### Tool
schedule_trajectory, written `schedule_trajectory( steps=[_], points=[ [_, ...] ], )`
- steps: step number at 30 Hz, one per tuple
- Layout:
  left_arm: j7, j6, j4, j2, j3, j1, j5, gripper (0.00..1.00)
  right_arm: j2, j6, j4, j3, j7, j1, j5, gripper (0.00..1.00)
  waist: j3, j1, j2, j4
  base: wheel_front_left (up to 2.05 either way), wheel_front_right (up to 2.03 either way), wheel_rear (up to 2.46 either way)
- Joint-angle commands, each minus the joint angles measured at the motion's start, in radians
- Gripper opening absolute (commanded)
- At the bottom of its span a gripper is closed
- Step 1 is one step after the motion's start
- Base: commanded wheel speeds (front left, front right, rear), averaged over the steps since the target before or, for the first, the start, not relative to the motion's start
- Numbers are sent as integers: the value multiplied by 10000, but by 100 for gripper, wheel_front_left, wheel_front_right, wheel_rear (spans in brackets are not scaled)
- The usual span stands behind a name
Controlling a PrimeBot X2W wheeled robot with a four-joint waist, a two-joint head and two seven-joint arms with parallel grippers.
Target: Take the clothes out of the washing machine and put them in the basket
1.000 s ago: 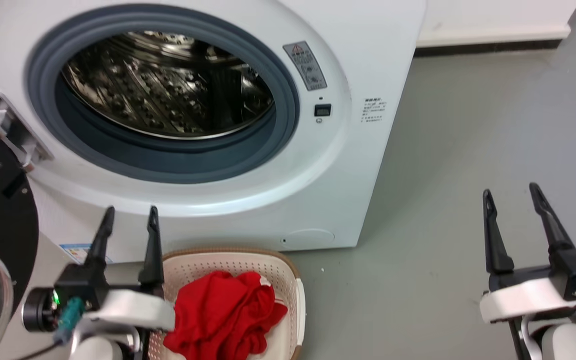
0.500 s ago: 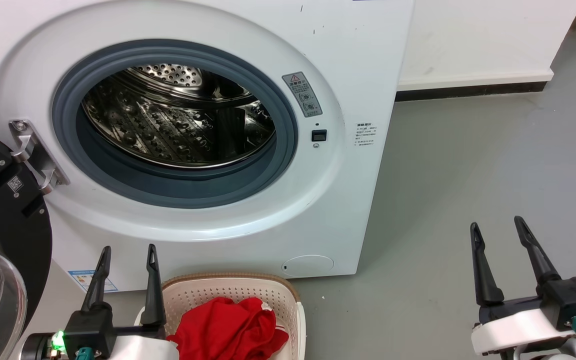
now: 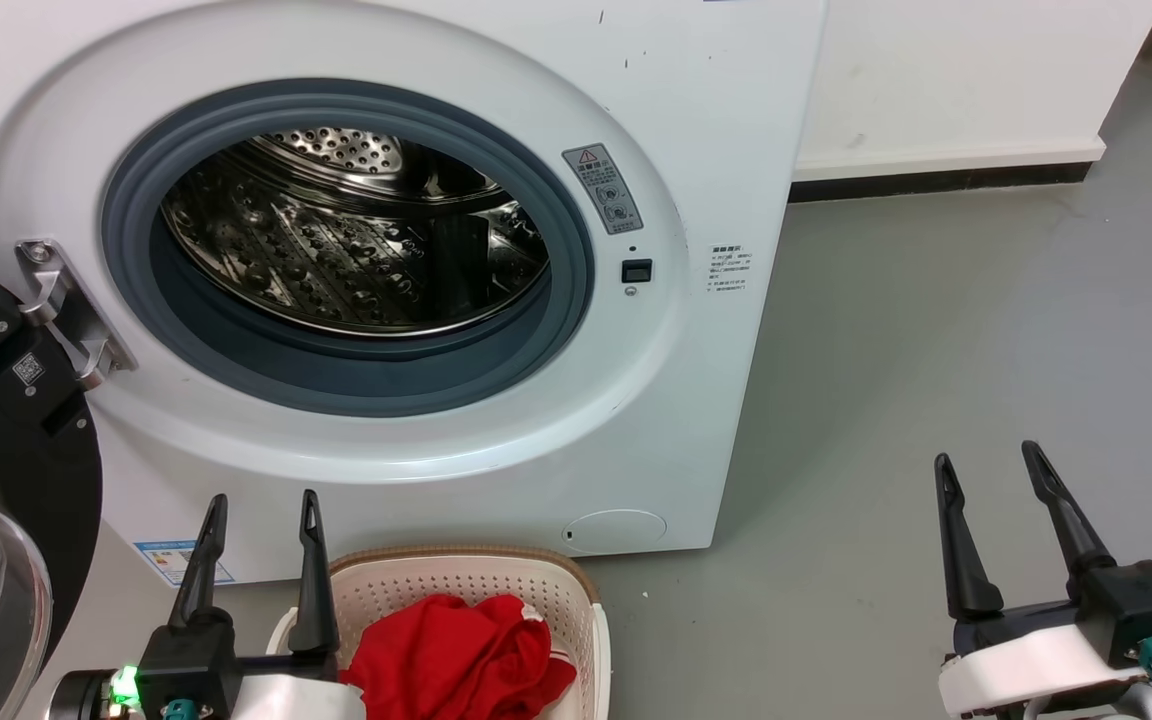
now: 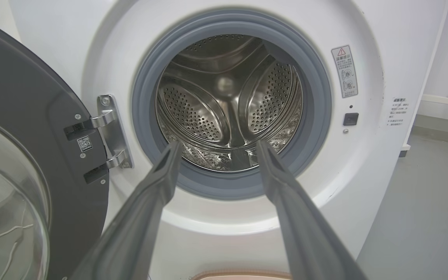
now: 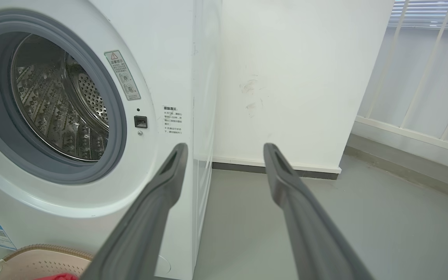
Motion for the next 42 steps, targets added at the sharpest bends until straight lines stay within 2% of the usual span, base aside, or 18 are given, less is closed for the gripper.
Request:
schedule_trajectory(
  steps=[1, 21, 22, 27, 42],
  points=[
    [-22, 36, -42, -5, 12, 2, 65, 100, 10, -11, 12, 0, -19, -36, 2, 100, 8, 0, 0, -13, 0, 0, 0],
    [-22, -3, -29, -74, 2, -65, -32, 100, 12, -11, 59, 2, -18, -82, 2, 100, 80, 0, 0, -41, 0, 0, 0],
    [1, -6, -17, -69, -27, -5, -22, 0, -2, 0, 42, -4, 0, -11, -11, 0, 82, 0, 0, -43, 0, 0, 0],
    [22, -12, 359, -102, -66, 79, -85, 0, 2, 2, 372, 15, 16, 87, 55, 0, 84, 0, 0, -39, 0, 0, 0],
    [762, -348, 845, -101, 136, -370, -3230, 0, -147, 0, 691, 41, 614, -205, 3498, 0, 75, 0, 0, 51, 0, 0, 0]
  ],
)
